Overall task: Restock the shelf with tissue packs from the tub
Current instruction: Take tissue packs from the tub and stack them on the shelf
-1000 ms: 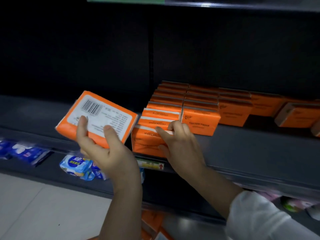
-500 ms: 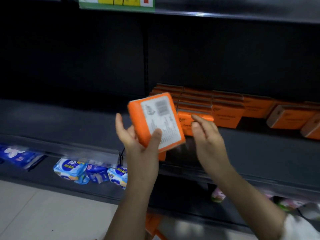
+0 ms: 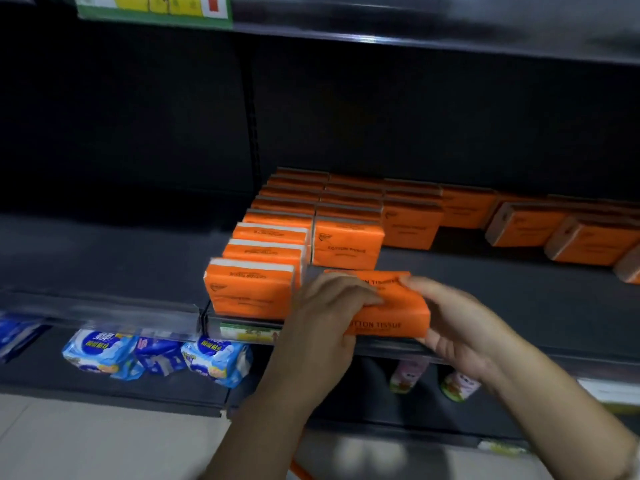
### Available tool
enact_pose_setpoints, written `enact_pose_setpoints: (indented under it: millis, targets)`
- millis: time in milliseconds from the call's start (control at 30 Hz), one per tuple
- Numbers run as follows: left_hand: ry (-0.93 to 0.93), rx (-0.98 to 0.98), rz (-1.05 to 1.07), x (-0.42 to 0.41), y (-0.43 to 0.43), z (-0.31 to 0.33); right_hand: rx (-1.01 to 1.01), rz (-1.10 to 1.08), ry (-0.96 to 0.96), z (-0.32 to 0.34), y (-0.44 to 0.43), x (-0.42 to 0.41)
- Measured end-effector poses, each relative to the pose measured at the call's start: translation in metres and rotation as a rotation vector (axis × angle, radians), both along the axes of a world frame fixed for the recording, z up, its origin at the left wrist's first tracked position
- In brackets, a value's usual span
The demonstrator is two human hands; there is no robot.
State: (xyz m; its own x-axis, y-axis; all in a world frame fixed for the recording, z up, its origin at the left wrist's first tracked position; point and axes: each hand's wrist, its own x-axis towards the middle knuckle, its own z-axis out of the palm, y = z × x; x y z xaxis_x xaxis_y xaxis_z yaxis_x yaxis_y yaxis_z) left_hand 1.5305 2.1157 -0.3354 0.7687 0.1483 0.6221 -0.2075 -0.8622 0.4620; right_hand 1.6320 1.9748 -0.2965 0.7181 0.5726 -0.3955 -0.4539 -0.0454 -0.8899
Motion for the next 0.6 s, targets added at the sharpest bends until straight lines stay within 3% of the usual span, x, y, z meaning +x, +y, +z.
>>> enact_pose_setpoints:
  millis: [133, 400, 467, 600]
  targets:
    - [0.045, 0.030, 0.015, 0.006, -0.005, -0.008, 0.048, -0.097, 0.014, -0.003, -0.016, 0.011]
    - [0.271, -1.035, 0.053, 0.011, -0.014, -0.006, 0.255, -0.111, -0.075, -0.003, -0.029, 0.018]
    - [0.262, -1.060, 0.035, 0.013, -0.018, -0.003, 0.224, -0.072, -0.144, -0.005, -0.029, 0.018]
    - [0.231, -0.777, 0.100, 0.008, -0.016, 0.004, -0.114, 0.033, -0.536, -0.006, -0.026, 0.019]
